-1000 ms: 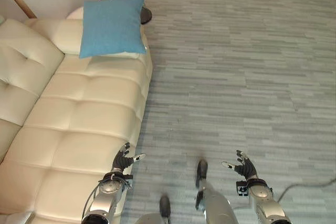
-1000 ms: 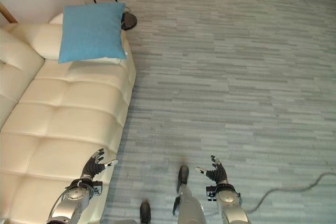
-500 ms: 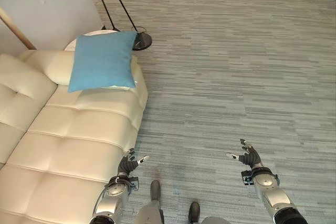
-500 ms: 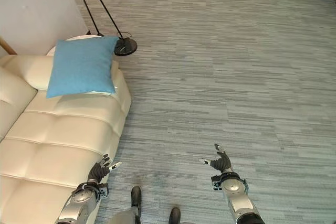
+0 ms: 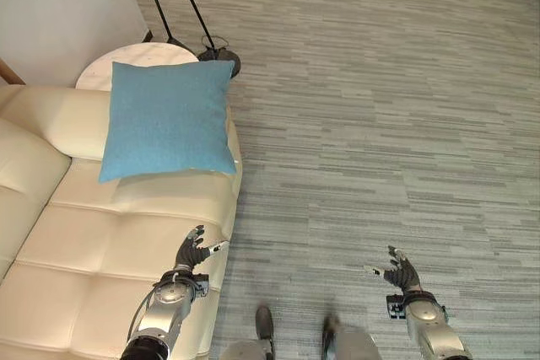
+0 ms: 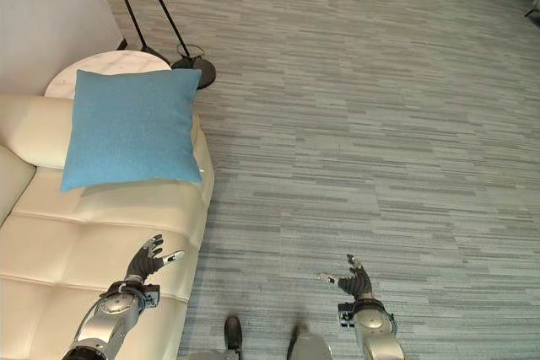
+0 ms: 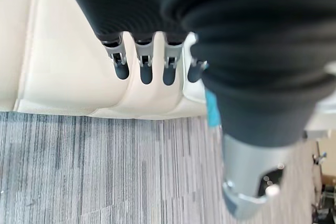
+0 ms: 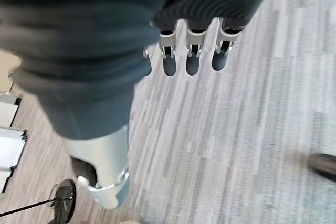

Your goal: Pick up all the scattered cushions and arrange them neatly on the sofa.

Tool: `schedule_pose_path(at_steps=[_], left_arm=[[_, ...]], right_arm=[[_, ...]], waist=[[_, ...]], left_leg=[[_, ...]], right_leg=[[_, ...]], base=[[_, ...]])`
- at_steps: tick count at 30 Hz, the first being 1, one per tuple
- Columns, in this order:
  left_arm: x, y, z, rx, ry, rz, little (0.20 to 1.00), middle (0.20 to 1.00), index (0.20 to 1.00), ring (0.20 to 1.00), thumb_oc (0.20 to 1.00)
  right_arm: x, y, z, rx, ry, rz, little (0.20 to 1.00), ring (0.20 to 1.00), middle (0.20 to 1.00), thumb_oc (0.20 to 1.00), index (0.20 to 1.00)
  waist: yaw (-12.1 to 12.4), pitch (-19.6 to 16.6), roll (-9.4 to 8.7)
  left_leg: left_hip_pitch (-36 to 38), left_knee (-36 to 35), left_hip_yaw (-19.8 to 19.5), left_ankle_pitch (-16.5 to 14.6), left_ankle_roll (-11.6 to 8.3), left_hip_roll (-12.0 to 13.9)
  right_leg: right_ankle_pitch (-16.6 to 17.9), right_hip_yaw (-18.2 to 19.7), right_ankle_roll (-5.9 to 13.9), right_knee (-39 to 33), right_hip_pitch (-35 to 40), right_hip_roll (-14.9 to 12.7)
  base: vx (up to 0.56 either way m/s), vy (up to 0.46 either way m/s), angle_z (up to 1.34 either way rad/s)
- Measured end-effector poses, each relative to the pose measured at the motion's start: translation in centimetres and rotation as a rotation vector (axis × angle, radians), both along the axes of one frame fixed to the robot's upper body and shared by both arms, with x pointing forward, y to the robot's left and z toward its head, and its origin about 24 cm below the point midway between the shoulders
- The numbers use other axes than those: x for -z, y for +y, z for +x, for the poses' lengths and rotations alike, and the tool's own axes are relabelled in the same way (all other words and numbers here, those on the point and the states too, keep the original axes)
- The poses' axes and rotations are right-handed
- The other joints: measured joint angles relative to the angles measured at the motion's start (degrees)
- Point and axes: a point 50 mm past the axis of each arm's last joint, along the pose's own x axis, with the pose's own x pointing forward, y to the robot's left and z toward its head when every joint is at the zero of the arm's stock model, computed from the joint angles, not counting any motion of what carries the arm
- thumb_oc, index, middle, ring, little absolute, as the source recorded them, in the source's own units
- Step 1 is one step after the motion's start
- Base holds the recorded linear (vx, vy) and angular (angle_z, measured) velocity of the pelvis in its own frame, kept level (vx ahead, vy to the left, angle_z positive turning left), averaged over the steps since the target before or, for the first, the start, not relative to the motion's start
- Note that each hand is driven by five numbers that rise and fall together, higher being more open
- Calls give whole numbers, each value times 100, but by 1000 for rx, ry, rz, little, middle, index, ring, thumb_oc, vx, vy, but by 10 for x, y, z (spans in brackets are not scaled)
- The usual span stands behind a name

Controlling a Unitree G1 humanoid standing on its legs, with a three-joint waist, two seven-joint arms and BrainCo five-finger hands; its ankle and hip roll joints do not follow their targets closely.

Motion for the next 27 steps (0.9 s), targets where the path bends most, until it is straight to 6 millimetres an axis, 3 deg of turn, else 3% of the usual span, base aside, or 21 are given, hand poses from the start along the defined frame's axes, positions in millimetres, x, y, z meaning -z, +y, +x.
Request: schedule_pose_path(at_steps=[1, 2, 3, 4, 5, 7, 8, 10, 12, 13, 16, 18, 19, 21, 24, 27], left_arm=[[2, 0, -2, -8, 7, -7, 1000, 1000, 1000, 1000, 1000], [3, -1, -3, -10, 12, -11, 1000, 1000, 1000, 1000, 1000], [4, -2, -3, -10, 13, -12, 1000, 1000, 1000, 1000, 1000], [4, -2, -4, -9, 15, -13, 1000, 1000, 1000, 1000, 1000], [7, -4, -8, -10, 26, -19, 1000, 1000, 1000, 1000, 1000], [14, -6, -19, -18, 52, -31, 1000, 1000, 1000, 1000, 1000], [15, -6, -21, -21, 60, -35, 1000, 1000, 1000, 1000, 1000], [14, -5, -20, -26, 56, -35, 1000, 1000, 1000, 1000, 1000], [17, -9, -22, -28, 61, -50, 1000, 1000, 1000, 1000, 1000], [16, -13, -19, -28, 52, -65, 1000, 1000, 1000, 1000, 1000], [13, -14, -14, -23, 35, -67, 1000, 1000, 1000, 1000, 1000], [13, -15, -13, -21, 34, -67, 1000, 1000, 1000, 1000, 1000], [14, -15, -14, -22, 37, -67, 1000, 1000, 1000, 1000, 1000], [15, -15, -16, -22, 44, -67, 1000, 1000, 1000, 1000, 1000], [17, -15, -15, -23, 56, -65, 1000, 1000, 1000, 1000, 1000], [22, -12, -25, -36, 85, -63, 1000, 1000, 1000, 1000, 1000]], right_arm=[[0, -1, -1, 2, 3, -2, 1000, 1000, 1000, 1000, 1000], [3, -1, -4, 9, 14, -2, 1000, 1000, 1000, 1000, 1000], [3, -1, -4, 9, 14, -2, 1000, 1000, 1000, 1000, 1000], [3, -1, -4, 9, 17, -2, 1000, 1000, 1000, 1000, 1000], [7, -2, -11, 14, 38, 0, 1000, 1000, 1000, 1000, 1000], [8, -4, -12, 15, 42, -5, 1000, 1000, 1000, 1000, 1000], [7, -5, -11, 14, 39, -7, 1000, 1000, 1000, 1000, 1000], [3, -4, -4, 7, 22, -4, 1000, 1000, 1000, 1000, 1000], [-4, -9, 6, -5, -7, -24, 1000, 1000, 1000, 1000, 1000], [-12, -13, 12, -12, -37, -39, 1000, 1000, 1000, 1000, 1000], [-16, -16, 16, -10, -52, -44, 1000, 1000, 1000, 1000, 1000], [-14, -16, 14, -6, -43, -35, 1000, 1000, 1000, 1000, 1000], [-12, -16, 11, -6, -34, -34, 1000, 1000, 1000, 1000, 1000], [-10, -17, 8, 0, -24, -36, 1000, 1000, 1000, 1000, 1000], [-5, -17, 5, 15, -1, -37, 1000, 1000, 1000, 1000, 1000], [-2, -20, 2, 26, 18, -44, 1000, 1000, 1000, 1000, 1000]], waist=[[13, 47, 18], [-41, 94, -59], [-79, 117, -83], [-126, 136, -96], [-148, 119, -122], [-142, 23, 66], [-125, -26, 147], [-99, -29, 18], [-74, -29, 14], [-60, 9, -66], [-50, 31, -105], [-4, 29, -102], [28, 45, -62], [41, 41, 33], [89, 56, 85], [205, 58, 194]], left_leg=[[32, 2, -17, -82, 3, -12], [145, -2, -207, -159, 0, -86], [219, 1, -290, -253, -7, -121], [346, -4, -400, -323, -49, -136], [706, -1, -568, -536, -216, -99], [864, 152, -586, -720, -423, 218], [859, 355, -599, -861, -535, 389], [512, 1345, -550, -984, -611, 532], [292, 2144, -575, -987, -620, 641], [-127, 2804, -606, -1101, -794, 675], [-469, 2106, -549, -1088, -802, 673], [-557, 1165, -412, -777, -841, 679], [-621, 882, -438, -571, -828, 715], [-829, 505, -428, -192, -887, 778], [-1171, 171, -65, 208, -904, 855], [-1109, 209, 94, 387, -712, 910]], right_leg=[[286, 31, 19, -349, -139, 39], [830, 34, 75, -1395, -105, 73], [1028, 35, 44, -1675, -98, 76], [1160, 46, -93, -1712, -1, 79], [1411, 70, -300, -1633, 371, 140], [1645, 0, -441, -1497, 544, 416], [1626, -76, -529, -1505, 616, 578], [1611, -128, -959, -1617, 838, 743], [1518, -125, -1175, -1680, 1045, 858], [1402, -102, -1221, -1837, 1283, 851], [1175, -153, -1188, -1840, 1471, 872], [1071, -180, -1071, -1838, 1617, 895], [1106, -212, -1129, -1838, 1705, 951], [854, -268, -1050, -1856, 1846, 1031], [677, -329, -1123, -1872, 1970, 1079], [597, -252, -1057, -1834, 2222, 1074]], base=[[351, -205, 51], [361, -222, 56], [389, -224, 71], [409, -242, 66], [395, -258, 53], [269, -216, 22], [157, -127, 11], [160, -105, 1], [219, -70, -11], [286, -16, 1], [225, 42, 8], [130, 54, -2], [197, 86, -5], [238, 111, 11], [291, 197, 21], [316, 248, -20]])
